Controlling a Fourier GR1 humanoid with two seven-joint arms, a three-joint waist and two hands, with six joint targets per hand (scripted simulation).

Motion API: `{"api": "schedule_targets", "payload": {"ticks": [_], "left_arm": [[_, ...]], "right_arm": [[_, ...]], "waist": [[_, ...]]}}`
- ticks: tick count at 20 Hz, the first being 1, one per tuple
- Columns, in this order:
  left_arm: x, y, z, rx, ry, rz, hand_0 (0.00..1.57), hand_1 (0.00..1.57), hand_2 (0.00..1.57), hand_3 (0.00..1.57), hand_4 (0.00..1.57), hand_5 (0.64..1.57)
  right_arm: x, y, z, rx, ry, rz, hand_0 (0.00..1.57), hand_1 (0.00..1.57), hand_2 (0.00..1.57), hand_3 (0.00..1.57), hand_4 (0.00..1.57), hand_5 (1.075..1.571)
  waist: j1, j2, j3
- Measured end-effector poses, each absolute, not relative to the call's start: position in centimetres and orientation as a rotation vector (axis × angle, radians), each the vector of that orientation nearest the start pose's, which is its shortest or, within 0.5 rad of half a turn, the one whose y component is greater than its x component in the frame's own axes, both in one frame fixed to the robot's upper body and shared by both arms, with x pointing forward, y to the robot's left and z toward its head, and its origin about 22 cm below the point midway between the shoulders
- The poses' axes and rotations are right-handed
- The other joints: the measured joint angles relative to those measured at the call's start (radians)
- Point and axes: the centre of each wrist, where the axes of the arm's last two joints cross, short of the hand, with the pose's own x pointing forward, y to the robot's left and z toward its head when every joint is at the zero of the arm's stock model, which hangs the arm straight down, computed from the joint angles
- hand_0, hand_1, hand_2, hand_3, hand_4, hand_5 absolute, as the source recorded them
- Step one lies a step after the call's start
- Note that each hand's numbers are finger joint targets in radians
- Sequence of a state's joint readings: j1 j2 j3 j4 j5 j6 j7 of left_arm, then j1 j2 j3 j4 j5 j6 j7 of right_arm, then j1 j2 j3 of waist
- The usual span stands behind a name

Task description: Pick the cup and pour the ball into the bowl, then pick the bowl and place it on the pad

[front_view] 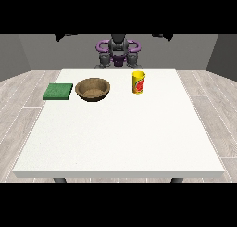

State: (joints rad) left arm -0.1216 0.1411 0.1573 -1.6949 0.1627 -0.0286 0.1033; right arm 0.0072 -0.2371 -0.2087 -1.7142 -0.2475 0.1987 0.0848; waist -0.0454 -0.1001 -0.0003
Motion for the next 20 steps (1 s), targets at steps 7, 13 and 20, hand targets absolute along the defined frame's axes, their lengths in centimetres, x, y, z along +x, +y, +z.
{"api": "schedule_targets", "payload": {"ticks": [7, 13, 20], "left_arm": [[28.1, 29.0, 6.3, 0.032, -1.829, 0.072, 0.00, 0.00, 0.00, 0.00, 0.00, 1.529], [28.9, 27.2, 2.7, 0.054, -1.890, 0.079, 0.00, 0.00, 0.00, 0.00, 0.00, 1.523], [30.3, 24.3, -1.7, 0.083, -1.942, 0.090, 0.00, 0.00, 0.00, 0.00, 0.00, 1.528]], "right_arm": [[24.1, -31.6, 5.1, 0.024, -1.752, 0.049, 0.00, 0.00, 0.00, 0.00, 0.00, 1.570], [25.0, -32.1, 4.3, 0.035, -1.795, 0.055, 0.00, 0.00, 0.00, 0.00, 0.00, 1.571], [26.5, -31.9, 5.2, 0.050, -1.869, 0.084, 0.00, 0.00, 0.00, 0.00, 0.00, 1.570]], "waist": [[-0.010, 0.119, 0.0000], [-0.022, 0.192, 0.0001], [-0.056, 0.274, -0.0003]]}}
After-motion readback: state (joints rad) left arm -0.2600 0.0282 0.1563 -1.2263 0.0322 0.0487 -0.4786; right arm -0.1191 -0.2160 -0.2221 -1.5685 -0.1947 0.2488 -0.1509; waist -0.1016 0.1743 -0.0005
